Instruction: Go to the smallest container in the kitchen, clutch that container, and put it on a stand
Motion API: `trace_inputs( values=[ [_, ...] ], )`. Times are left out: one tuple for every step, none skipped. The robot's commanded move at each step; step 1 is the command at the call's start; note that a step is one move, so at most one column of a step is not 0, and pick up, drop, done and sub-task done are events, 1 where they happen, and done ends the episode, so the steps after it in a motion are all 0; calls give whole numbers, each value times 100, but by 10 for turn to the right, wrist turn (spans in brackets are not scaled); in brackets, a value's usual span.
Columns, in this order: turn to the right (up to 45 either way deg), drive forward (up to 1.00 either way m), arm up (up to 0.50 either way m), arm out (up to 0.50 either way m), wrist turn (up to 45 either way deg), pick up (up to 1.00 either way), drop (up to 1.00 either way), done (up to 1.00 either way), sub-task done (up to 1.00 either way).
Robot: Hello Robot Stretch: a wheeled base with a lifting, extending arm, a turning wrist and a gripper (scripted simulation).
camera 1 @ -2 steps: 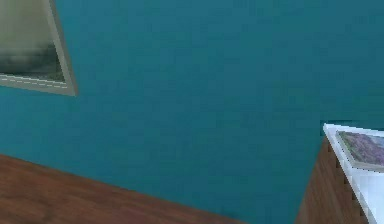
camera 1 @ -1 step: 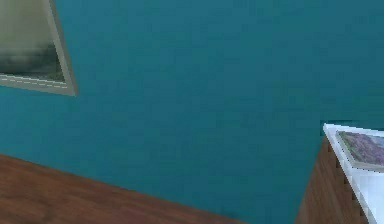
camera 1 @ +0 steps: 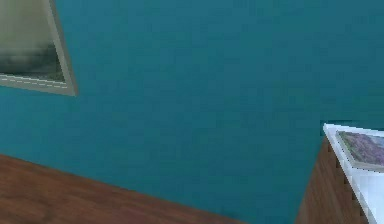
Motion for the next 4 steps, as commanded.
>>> trace_inputs(
  values=[
    [0, 0, 0, 0, -450, 0, 0, 0, 0],
    [0, 0, 0, 0, -210, 0, 0, 0, 0],
    [0, 0, 0, -16, 0, 0, 0, 0, 0],
    [-450, 0, 0, 0, 0, 0, 0, 0, 0]
  ],
)
